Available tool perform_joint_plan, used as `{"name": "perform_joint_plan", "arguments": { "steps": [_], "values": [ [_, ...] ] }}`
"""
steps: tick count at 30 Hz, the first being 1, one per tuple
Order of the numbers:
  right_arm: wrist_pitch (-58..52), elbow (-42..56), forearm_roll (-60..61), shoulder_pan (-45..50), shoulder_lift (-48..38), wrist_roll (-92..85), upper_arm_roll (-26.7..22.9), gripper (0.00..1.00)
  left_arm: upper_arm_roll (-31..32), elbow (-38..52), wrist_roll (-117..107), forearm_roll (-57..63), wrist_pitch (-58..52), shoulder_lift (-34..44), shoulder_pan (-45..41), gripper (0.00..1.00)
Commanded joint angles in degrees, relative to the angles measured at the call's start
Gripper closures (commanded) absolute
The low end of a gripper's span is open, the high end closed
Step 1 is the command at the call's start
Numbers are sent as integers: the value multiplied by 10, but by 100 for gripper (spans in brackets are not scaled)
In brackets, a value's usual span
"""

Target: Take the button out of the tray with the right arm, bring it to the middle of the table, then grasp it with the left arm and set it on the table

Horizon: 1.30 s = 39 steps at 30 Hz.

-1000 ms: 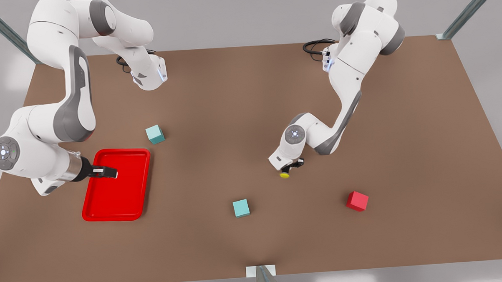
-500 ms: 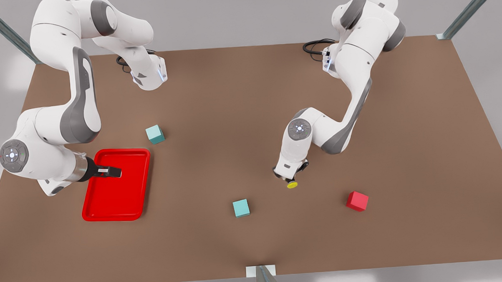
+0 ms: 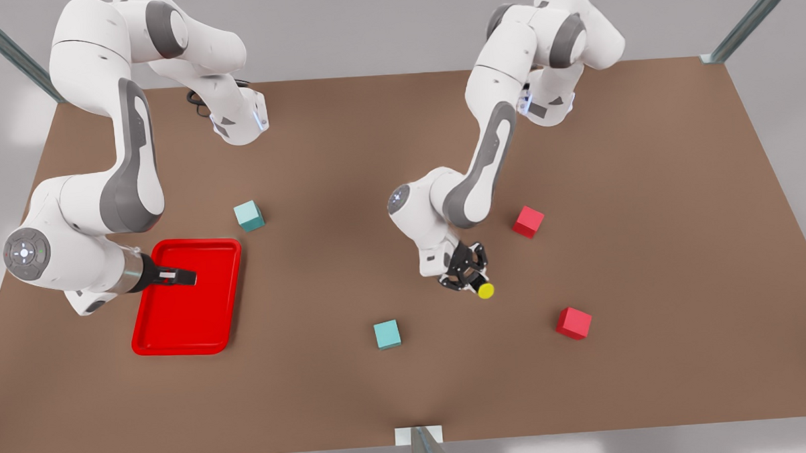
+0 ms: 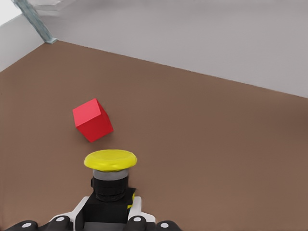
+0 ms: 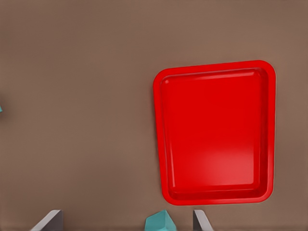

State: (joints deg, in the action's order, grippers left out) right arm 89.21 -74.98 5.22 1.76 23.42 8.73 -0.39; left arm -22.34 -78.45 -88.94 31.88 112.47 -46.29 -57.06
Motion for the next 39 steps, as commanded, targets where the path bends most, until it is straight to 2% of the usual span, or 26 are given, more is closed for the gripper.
{"name": "perform_joint_plan", "arguments": {
  "steps": [1,7,20,32,34,35,37,39],
  "values": [
    [-2,0,0,0,-1,4,0,0,-24,7,-290,0,-41,-29,-27,73],
    [-1,-5,0,1,-2,5,-1,0,-58,20,-335,-1,-72,-103,-84,73],
    [2,-17,0,2,-2,6,-1,0,-67,56,-435,-13,-82,-202,-113,73],
    [6,-32,-7,2,-4,6,-1,0,-78,63,-435,-13,-103,-223,-131,72],
    [9,-34,-7,2,-5,6,-1,0,-81,67,-432,-11,-109,-223,-132,70],
    [10,-34,-7,2,-4,6,-1,0,-81,67,-431,-11,-109,-222,-133,62],
    [10,-34,-7,2,-3,6,-1,0,-81,68,-421,-9,-117,-219,-133,0],
    [11,-35,-7,2,-2,6,-1,0,-81,74,-420,-9,-120,-220,-133,0]
  ]
}}
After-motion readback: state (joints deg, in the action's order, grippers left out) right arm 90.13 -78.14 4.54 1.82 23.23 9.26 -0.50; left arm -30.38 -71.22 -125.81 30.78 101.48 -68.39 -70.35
